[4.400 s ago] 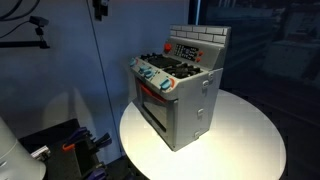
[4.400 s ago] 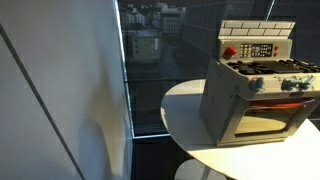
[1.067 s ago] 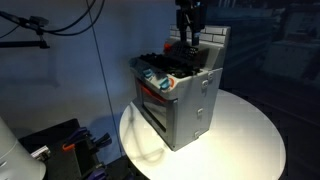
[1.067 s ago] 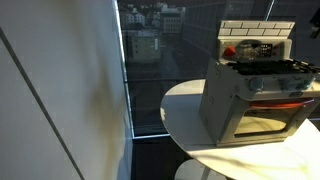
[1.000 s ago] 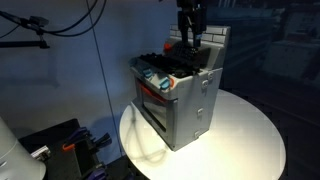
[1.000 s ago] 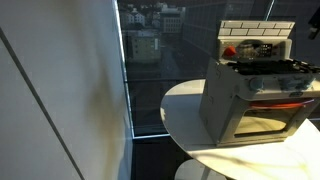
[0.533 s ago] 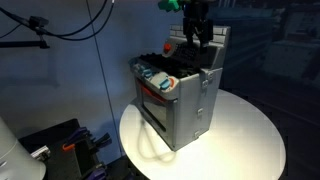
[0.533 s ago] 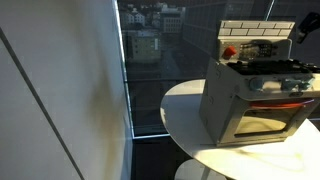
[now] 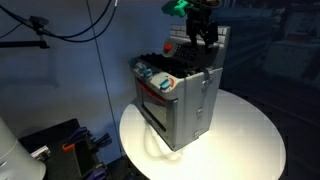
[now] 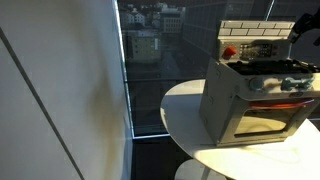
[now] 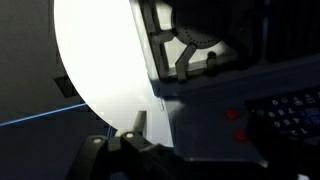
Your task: Press the top right orange button on the stove
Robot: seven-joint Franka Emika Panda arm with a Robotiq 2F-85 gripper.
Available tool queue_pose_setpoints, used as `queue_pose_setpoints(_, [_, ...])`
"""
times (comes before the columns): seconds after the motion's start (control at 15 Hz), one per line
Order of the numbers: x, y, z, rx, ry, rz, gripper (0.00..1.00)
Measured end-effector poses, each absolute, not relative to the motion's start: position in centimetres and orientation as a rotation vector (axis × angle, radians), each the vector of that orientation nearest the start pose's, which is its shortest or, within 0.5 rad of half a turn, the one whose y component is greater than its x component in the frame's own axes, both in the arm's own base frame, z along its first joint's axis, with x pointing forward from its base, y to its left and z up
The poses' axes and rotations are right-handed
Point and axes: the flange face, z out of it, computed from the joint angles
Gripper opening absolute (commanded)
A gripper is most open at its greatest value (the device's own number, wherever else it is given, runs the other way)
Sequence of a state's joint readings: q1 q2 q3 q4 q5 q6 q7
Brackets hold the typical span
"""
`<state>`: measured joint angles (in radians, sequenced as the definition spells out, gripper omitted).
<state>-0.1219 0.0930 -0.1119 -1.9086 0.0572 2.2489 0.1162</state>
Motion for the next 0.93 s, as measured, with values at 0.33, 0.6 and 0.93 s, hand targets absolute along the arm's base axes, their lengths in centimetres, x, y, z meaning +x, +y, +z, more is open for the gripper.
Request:
queue_pose_setpoints(0.33, [59.5, -13.8, 46.3, -3.041, 0.583, -0.393, 1.00])
queue_pose_setpoints(0.6, [59.8, -13.9, 45.5, -3.041, 0.585, -0.377, 1.00])
queue_pose_setpoints(0.93, [60.6, -13.9, 45.0, -3.040, 0.587, -0.373, 1.00])
